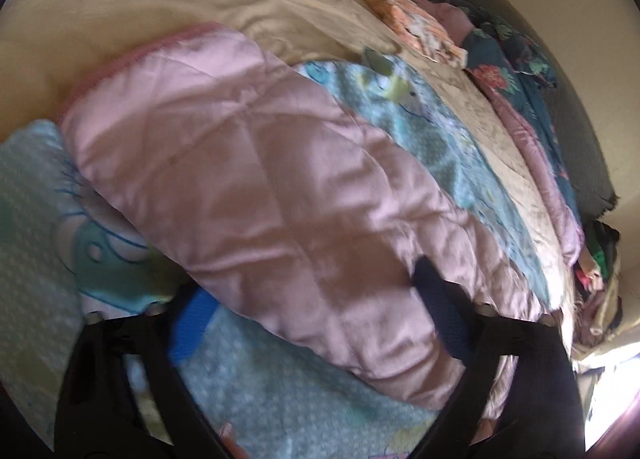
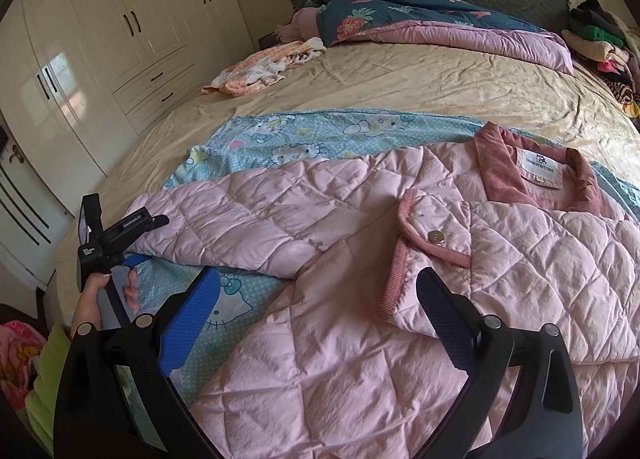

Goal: Fold large clothes
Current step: 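Grasp the other pink sleeve cuff with the left tool, then lift the sleeve and carry it across the jacket body with the left tool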

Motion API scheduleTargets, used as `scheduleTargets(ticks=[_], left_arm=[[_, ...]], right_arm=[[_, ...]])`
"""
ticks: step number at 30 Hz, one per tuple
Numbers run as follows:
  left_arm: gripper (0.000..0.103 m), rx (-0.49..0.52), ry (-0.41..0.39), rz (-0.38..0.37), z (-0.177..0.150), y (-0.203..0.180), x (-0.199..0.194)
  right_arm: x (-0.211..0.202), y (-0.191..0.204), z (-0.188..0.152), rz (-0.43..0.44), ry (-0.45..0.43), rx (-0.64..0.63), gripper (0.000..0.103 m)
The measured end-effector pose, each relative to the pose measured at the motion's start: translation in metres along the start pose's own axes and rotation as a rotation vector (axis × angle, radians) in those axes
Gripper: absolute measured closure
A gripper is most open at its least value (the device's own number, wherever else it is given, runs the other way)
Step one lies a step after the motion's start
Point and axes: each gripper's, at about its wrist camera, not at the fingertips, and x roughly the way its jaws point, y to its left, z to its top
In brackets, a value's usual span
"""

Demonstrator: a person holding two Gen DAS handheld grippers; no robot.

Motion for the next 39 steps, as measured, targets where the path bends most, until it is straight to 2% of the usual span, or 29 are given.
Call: scheduleTargets(ticks=[1,2,3,5,13,22,39], left_arm=[[0.045,-0.003,-0.015,0.005,0.003,0.000,-0.004],[0.063,-0.002,-0.029,0.002,0.005,0.000,-0.007],[0.076,0.004,-0.047,-0.003,0.008,0.000,-0.013],[0.086,0.024,-0.081,-0.022,0.012,-0.005,-0.028],[0.090,0.124,-0.196,-0.058,0.014,-0.052,-0.092],[0.091,0.247,-0.293,-0.114,0.000,-0.118,-0.158],[0.091,0.395,-0.354,-0.199,-0.058,-0.215,-0.210]], right_arm=[[-0.003,-0.002,0.000,-0.002,-0.005,0.004,0.005],[-0.007,-0.004,0.000,-0.001,-0.009,0.008,0.005],[-0.011,-0.007,0.000,0.001,-0.014,0.015,0.005],[-0.017,-0.011,0.000,0.001,-0.024,0.024,0.005],[-0.052,-0.023,-0.003,0.010,-0.066,0.058,0.005],[-0.095,-0.045,-0.010,-0.024,-0.093,0.097,0.005],[-0.153,-0.114,-0.039,-0.066,-0.141,0.218,0.005]])
